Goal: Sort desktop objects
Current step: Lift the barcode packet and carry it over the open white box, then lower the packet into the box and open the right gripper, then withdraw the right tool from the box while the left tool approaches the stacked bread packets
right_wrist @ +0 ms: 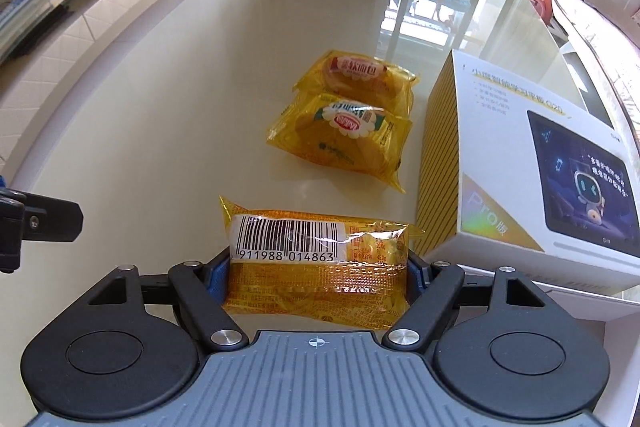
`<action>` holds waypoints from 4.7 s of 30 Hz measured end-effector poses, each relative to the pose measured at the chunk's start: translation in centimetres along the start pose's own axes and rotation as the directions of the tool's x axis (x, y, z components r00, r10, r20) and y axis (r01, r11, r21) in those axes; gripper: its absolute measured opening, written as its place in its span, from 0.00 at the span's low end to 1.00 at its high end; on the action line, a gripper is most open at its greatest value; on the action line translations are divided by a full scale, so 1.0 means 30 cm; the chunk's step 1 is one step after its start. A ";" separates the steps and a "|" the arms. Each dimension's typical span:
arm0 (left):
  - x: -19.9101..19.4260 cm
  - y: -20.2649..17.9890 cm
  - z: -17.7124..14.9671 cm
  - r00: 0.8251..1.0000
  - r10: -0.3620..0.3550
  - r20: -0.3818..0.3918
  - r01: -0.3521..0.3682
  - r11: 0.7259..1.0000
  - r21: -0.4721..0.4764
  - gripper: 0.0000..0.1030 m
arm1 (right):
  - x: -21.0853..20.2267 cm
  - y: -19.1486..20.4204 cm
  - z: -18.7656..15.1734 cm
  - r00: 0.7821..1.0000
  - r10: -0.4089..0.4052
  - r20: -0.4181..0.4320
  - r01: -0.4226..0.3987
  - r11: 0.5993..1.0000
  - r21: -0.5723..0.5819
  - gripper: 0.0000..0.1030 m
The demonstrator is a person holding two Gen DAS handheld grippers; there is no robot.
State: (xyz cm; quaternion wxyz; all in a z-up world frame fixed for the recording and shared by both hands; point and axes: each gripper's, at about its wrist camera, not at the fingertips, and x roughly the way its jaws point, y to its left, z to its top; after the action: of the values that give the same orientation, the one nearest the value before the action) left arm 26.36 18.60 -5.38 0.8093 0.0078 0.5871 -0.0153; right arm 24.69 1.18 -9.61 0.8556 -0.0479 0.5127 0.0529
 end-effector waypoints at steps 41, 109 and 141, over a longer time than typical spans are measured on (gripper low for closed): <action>-0.039 -0.590 -0.141 0.997 0.035 -0.072 -0.016 0.970 0.241 1.00 | -0.066 -0.638 -0.477 0.977 -0.085 -0.196 0.125 0.972 0.199 0.75; 0.253 -0.521 0.360 0.999 0.038 0.025 -0.041 0.995 0.090 1.00 | -0.295 -0.504 0.173 0.977 -0.051 0.207 -0.004 0.967 0.253 0.93; 0.356 -0.544 0.346 0.999 0.030 -0.031 -0.028 0.997 0.074 1.00 | -0.270 -0.507 0.189 0.978 0.005 0.209 -0.053 0.973 0.225 0.93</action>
State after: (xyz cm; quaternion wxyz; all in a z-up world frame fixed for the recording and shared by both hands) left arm 38.97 1.80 -12.23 0.7992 0.0462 0.5987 -0.0250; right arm 27.98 -13.42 0.62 0.9031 0.0647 0.4243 0.0106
